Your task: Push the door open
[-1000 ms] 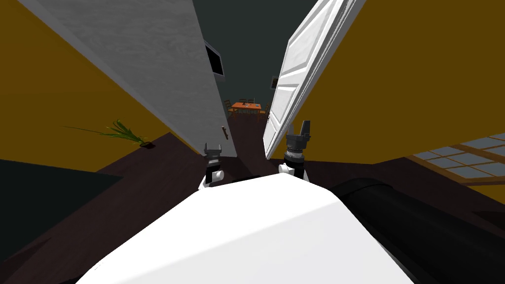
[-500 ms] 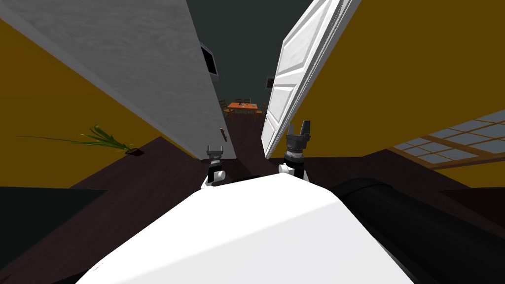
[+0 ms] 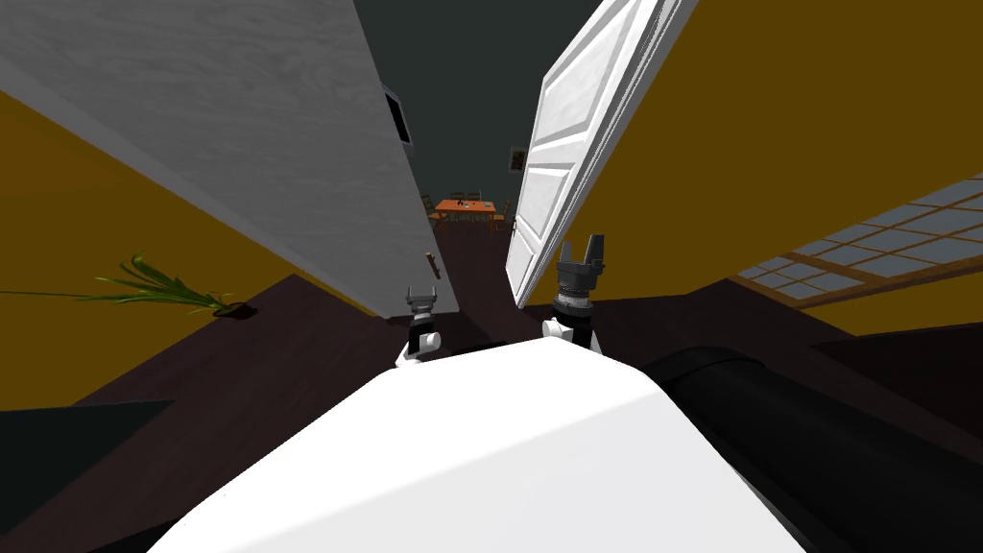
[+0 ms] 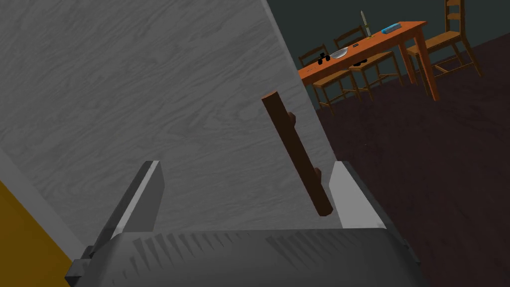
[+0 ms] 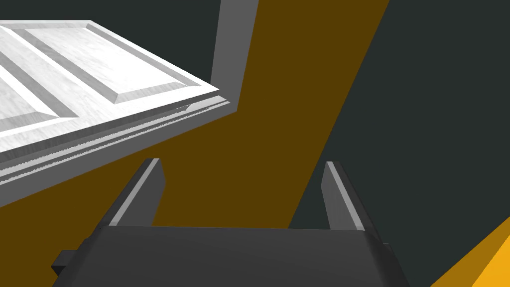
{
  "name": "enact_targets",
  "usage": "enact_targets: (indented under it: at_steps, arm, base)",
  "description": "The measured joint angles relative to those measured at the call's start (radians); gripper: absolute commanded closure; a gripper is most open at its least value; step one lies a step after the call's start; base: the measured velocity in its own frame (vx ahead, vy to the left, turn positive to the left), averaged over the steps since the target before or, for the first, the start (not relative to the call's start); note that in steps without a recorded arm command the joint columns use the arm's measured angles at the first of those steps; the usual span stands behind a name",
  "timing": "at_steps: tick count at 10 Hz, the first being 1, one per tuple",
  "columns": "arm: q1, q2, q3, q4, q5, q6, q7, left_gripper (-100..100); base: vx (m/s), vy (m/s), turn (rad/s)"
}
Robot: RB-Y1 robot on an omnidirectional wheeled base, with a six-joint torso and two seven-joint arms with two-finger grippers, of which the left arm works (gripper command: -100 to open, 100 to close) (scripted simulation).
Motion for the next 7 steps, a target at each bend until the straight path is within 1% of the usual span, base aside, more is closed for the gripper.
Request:
enact_targets:
  at_steps: [2, 4, 6, 7]
  arm:
    - [-0.015, -0.006, -0.004, 0.043, 0.017, -0.007, 0.035, -100]
    - [-0.041, -0.011, -0.006, 0.102, 0.034, -0.018, 0.072, -100]
    - [-0.053, -0.015, -0.009, 0.142, 0.05, -0.025, 0.107, -100]
    - [-0.064, -0.017, -0.01, 0.169, 0.058, -0.03, 0.125, -100]
  base:
    - [0.05, 0.098, -0.149]
    - [0.043, 0.093, -0.125]
    - [0.035, 0.101, -0.118]
    - [0.034, 0.099, -0.134]
